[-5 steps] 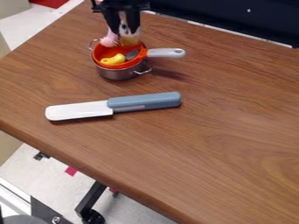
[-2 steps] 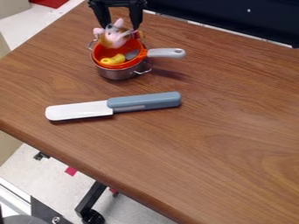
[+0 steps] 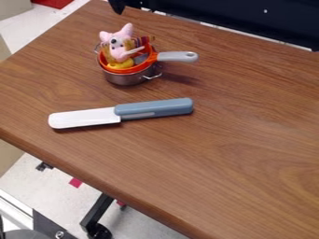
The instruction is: Place the puppy doll on top of the pot
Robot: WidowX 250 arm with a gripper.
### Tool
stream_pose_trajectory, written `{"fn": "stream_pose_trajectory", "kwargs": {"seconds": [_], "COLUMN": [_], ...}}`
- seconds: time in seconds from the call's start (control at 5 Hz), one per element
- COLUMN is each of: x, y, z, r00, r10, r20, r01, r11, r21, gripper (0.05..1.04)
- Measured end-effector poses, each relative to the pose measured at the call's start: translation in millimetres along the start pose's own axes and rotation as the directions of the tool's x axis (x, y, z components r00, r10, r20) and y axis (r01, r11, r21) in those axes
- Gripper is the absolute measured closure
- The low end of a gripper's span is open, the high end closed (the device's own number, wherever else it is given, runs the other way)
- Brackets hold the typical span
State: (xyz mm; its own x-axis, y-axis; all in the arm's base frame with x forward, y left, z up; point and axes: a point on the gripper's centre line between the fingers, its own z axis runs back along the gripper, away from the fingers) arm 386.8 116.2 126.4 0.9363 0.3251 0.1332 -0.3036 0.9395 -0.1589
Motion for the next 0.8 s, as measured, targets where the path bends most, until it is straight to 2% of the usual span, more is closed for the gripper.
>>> {"fn": "stream_pose_trajectory", "kwargs": {"seconds": [0.2,0.4,0.6,0.8], "x": [-3,-15,-30,-40], "y": [-13,-41,-77,-109], "z": [-2,-6,-1,-9], "r00": [1.000,0.993,0.983,0.980], "r10": [-0.009,-0.078,-0.169,-0.193], "r20": [-0.021,-0.085,-0.070,-0.055], "r01": [0.009,0.078,0.171,0.195], "r11": [1.000,0.997,0.985,0.980], "r21": [0.001,-0.006,0.026,0.033], "gripper": [0.083,0.083,0.083,0.083]}}
